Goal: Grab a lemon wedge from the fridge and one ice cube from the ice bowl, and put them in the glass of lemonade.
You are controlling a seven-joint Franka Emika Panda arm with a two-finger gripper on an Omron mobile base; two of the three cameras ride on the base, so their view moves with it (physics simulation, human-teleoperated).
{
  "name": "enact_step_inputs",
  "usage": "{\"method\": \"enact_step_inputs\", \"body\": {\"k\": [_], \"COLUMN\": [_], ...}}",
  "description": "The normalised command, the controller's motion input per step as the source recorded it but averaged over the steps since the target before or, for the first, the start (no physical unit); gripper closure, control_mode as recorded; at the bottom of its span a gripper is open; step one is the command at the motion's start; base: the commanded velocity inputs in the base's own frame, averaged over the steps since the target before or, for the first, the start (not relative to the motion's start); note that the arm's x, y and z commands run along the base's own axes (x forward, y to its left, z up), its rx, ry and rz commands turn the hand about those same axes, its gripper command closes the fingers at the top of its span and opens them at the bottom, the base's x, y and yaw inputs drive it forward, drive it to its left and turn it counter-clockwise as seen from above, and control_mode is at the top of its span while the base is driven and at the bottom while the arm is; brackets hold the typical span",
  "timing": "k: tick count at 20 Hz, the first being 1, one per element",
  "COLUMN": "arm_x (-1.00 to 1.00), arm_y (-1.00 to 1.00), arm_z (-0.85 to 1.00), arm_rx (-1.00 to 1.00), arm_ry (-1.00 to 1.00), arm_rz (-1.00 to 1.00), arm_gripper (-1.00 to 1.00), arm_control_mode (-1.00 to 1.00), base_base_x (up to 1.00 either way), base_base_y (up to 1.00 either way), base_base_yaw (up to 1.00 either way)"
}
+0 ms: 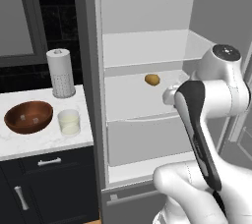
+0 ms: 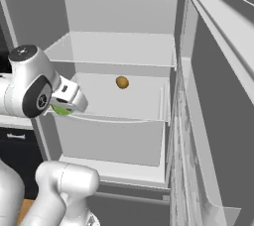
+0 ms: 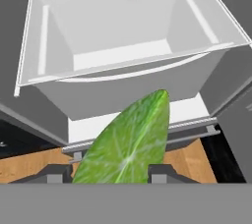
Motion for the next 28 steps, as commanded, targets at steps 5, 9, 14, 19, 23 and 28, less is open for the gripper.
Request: {"method": "enact_step_inputs", "body": {"k": [5, 9, 14, 19, 23, 28], "arm_x": [-0.08, 0.0, 0.0, 0.0, 0.0, 0.0], "arm_y": [0.0, 0.0, 0.0, 0.0, 0.0, 0.0], "arm_z": [0.0, 0.0, 0.0, 0.0, 0.0, 0.0], "arm_rx": [0.0, 0.0, 0.0, 0.0, 0.0, 0.0], "arm_ry": [0.0, 0.0, 0.0, 0.0, 0.0, 0.0], "arm_rz": [0.0, 0.0, 0.0, 0.0, 0.0, 0.0], "arm_gripper": [1.0, 1.0, 1.0, 1.0, 1.0, 1.0], "arm_control_mode": [1.0, 1.0, 1.0, 1.0, 1.0, 1.0], "base_base_x": [-0.55, -0.34, 0.18, 0.5, 0.68, 0.84], "base_base_y": [0.53, 1.0, 1.0, 1.0, 0.94, 0.41], "base_base_yaw": [0.0, -0.01, -0.21, -0.19, -0.13, -0.02]}}
